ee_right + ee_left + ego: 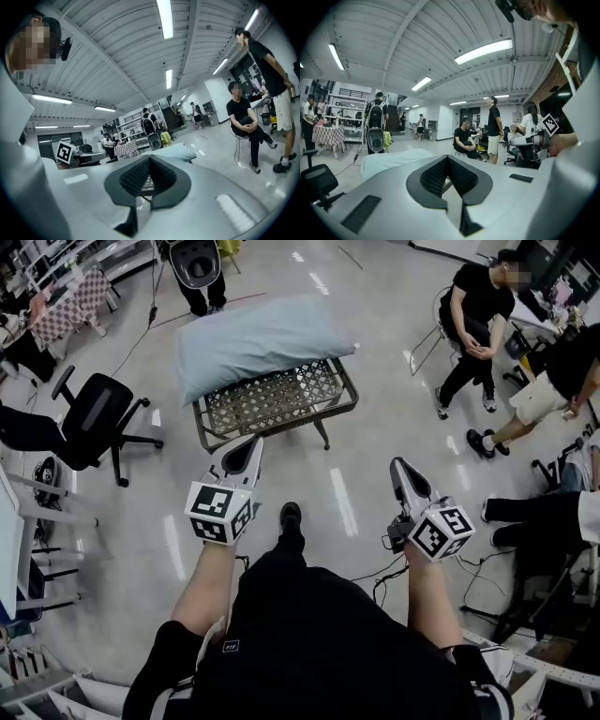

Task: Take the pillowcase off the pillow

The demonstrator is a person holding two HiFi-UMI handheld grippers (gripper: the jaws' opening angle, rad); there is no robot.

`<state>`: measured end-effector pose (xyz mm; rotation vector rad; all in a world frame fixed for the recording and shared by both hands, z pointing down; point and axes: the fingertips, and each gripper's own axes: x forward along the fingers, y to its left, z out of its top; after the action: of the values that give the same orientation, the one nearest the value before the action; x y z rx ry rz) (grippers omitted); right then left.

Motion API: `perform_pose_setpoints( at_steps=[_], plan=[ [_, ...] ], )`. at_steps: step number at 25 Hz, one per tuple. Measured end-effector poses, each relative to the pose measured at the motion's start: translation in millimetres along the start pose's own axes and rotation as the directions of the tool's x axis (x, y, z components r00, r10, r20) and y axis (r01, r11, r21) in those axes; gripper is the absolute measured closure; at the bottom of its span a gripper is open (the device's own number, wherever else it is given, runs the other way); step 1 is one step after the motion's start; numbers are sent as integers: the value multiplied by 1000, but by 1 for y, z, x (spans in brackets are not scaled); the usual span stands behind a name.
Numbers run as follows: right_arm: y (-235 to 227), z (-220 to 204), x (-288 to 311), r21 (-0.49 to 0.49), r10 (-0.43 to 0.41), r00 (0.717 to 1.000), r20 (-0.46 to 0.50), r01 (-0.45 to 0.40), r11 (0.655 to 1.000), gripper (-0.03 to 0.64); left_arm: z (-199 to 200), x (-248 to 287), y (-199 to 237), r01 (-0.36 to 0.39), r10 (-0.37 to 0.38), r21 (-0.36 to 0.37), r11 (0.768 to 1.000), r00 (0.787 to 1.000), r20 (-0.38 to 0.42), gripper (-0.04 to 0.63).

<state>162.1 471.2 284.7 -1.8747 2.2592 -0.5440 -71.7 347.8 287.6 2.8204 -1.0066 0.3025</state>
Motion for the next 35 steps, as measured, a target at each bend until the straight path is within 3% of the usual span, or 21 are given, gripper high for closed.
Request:
perform_pose_setpoints(
  at_steps=[12,22,27,35],
  plan=[
    [-68,38,178,34,-39,998,-50,41,999,606,26,164,103,82,-83,-24,996,995,-47,594],
    [-109,68,251,16,-37,997,-64,38,999,606,45,241,130,103,-105,-44,994,994,-40,594],
    [-145,72,292,39,-3,996,-91,7,999,606,44,282,140,76,-80,-55,996,994,-71,594],
    [-234,81,375,73,92,982,-167,-81,994,606,30,368,155,-38,21,-110,993,988,-152,594]
  ],
)
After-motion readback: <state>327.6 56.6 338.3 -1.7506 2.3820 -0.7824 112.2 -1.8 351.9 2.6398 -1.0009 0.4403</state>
